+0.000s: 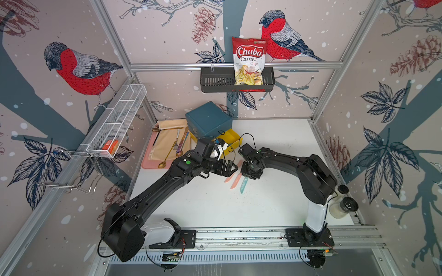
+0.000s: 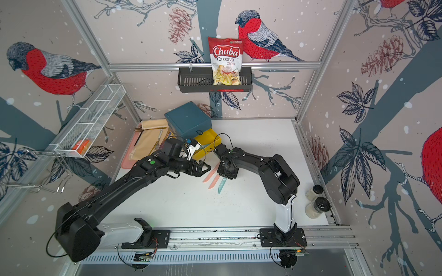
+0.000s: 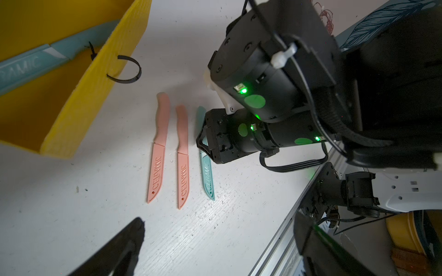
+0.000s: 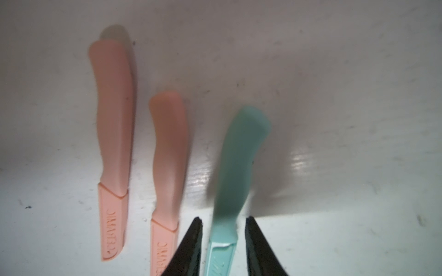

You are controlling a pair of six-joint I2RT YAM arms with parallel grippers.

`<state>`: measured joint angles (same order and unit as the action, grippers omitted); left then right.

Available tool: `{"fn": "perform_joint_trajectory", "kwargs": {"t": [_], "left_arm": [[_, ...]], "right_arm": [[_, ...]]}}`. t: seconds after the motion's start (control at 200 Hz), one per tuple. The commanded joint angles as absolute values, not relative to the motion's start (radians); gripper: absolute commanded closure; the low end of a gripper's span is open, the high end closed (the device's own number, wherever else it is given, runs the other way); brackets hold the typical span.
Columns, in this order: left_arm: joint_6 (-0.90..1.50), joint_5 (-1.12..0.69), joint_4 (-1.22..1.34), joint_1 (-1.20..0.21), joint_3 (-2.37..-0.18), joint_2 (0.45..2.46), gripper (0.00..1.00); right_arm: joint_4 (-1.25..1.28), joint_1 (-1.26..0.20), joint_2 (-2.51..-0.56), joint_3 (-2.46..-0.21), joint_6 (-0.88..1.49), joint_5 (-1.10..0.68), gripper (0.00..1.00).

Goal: Place the fruit knives into the drawer by color
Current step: Pick up the fruit knife from the center of the board.

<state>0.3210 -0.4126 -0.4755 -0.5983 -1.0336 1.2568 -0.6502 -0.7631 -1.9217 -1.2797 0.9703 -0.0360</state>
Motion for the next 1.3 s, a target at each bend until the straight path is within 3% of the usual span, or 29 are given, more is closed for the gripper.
{"fn": "perform_joint_trajectory", "kwargs": {"t": [0.0, 0.105, 0.24, 0.916, 1.296], "left_arm": [[0.303, -0.395, -0.464, -0.6, -1.027, 1.249, 0.01], [0.3, -0.394, -0.466, -0.597, -1.023, 1.245, 0.01], [0.298, -0.389, -0.469, -0.595, -1.025, 1.243, 0.01], [0.245, -0.376, -0.521, -0.564, -1.183, 1.329, 0.01], [0.171, -0.377, -0.587, -0.439, -1.379, 1.415, 0.01]], "right_arm": [[-0.683, -0.751, -1.948, -1.29, 0.954, -0.007, 0.71], [-0.677, -0.738, -1.974, -1.292, 0.945, -0.013, 0.75], [-0.686, -0.738, -1.993, -1.308, 0.936, -0.022, 1.0], [-0.731, -0.734, -1.781, -1.259, 0.963, -0.048, 1.0], [-0.616, -0.715, -1.646, -1.392, 1.072, -0.178, 1.0]]}}
